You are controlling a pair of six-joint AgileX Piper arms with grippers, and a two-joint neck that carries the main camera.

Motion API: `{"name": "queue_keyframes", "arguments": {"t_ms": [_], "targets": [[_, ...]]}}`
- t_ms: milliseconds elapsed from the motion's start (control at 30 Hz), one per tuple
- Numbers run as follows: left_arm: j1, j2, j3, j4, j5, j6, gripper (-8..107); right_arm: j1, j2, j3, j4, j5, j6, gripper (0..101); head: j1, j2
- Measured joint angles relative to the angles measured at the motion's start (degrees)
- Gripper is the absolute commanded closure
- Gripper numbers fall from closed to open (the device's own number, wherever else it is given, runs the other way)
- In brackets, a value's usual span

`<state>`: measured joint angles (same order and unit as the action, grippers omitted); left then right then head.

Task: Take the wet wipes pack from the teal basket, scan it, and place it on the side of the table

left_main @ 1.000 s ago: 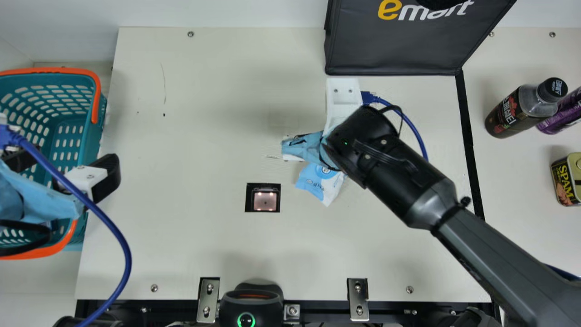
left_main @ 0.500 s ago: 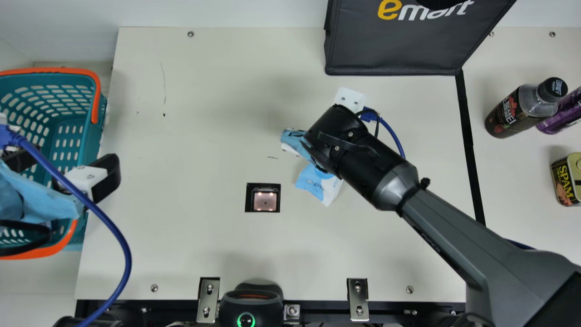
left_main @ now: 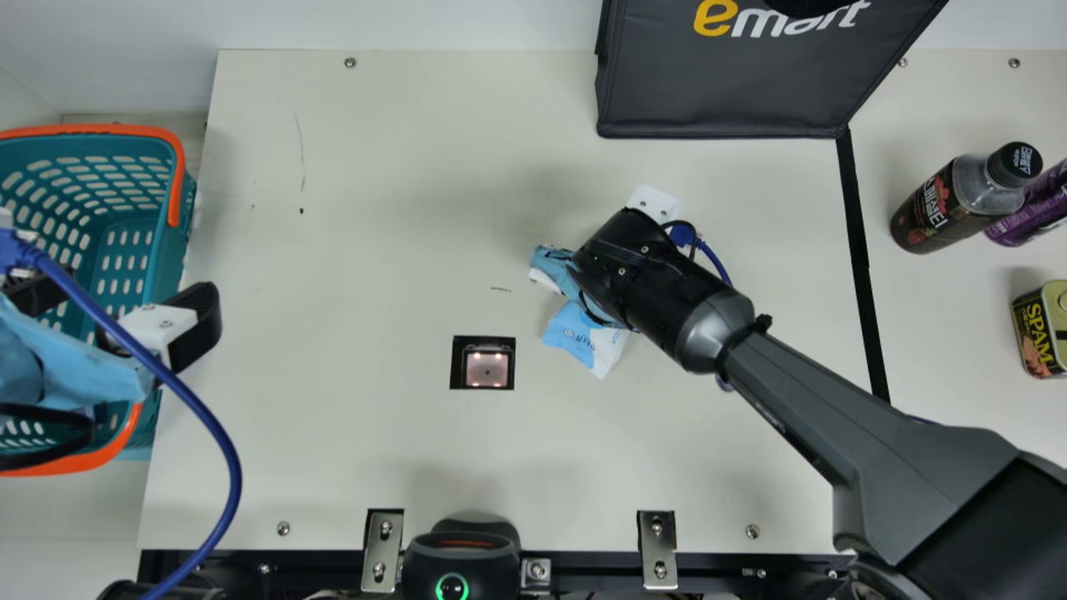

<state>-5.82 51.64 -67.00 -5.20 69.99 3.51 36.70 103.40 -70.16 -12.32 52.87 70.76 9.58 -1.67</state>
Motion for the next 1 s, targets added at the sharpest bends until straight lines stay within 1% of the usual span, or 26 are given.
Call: {"name": "queue_keyframes", "arguments": {"t_ms": [200, 467, 933, 1000], "targets": [[0.00, 0.00, 0.00, 0.00, 0.00, 0.00, 9, -0.65, 0.89, 0.25, -0.60, -2.04, 0.05, 6, 0.00, 0.00], [0.00, 0.00, 0.00, 0.00, 0.00, 0.00, 9, -0.67, 1.46, 0.11, -0.60, -2.15, 0.05, 6, 0.00, 0.00], [0.00, 0.00, 0.00, 0.00, 0.00, 0.00, 9, -0.17, 1.73, -0.12, -1.46, -1.55, -0.18, 100, 0.00, 0.00], [0.00, 0.00, 0.00, 0.00, 0.00, 0.00, 9, -0.06, 1.79, -0.18, -1.51, -1.48, -0.23, 101, 0.00, 0.00]]}}
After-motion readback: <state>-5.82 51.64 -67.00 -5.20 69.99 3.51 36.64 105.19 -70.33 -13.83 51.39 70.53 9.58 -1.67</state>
